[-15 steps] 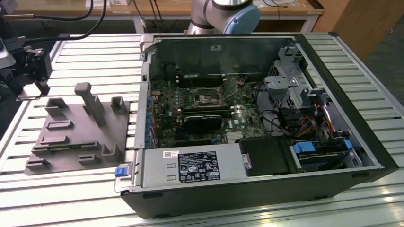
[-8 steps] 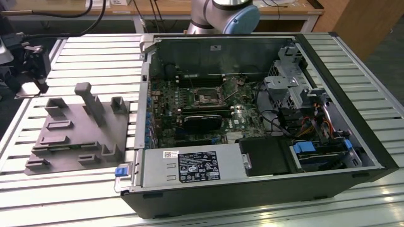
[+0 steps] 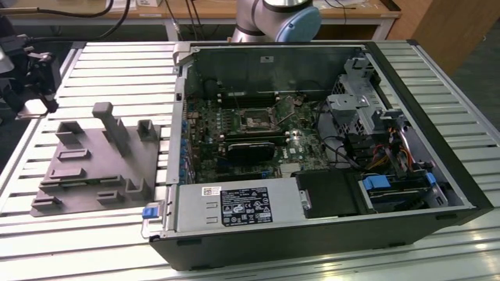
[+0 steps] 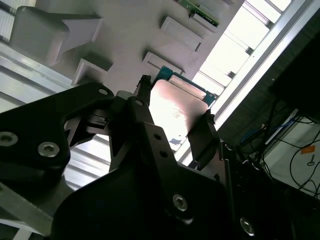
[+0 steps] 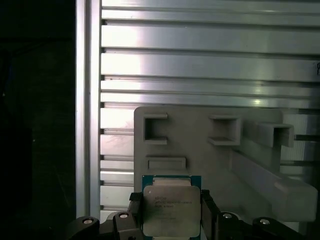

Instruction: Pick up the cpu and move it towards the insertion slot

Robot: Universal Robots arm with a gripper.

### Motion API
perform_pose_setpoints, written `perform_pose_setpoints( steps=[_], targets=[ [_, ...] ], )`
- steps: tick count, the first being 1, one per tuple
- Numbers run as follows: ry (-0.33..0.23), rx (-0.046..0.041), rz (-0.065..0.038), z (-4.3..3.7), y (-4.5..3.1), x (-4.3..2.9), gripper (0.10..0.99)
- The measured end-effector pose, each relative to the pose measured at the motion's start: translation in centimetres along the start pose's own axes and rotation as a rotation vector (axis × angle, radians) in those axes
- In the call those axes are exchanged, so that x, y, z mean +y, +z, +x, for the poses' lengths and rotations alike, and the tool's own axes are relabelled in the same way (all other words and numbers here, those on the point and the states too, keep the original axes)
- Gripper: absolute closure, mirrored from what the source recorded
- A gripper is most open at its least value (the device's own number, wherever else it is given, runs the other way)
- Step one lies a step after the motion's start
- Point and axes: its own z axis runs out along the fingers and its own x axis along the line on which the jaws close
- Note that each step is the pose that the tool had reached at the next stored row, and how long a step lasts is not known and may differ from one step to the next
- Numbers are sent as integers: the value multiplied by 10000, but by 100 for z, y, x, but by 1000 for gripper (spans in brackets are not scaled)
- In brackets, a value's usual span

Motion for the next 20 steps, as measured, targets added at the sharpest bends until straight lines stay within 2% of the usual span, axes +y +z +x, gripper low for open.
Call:
perform_pose_setpoints(
  steps=[20],
  targets=[
    [0, 3, 285, -1, -188, 48, 541]
  ],
)
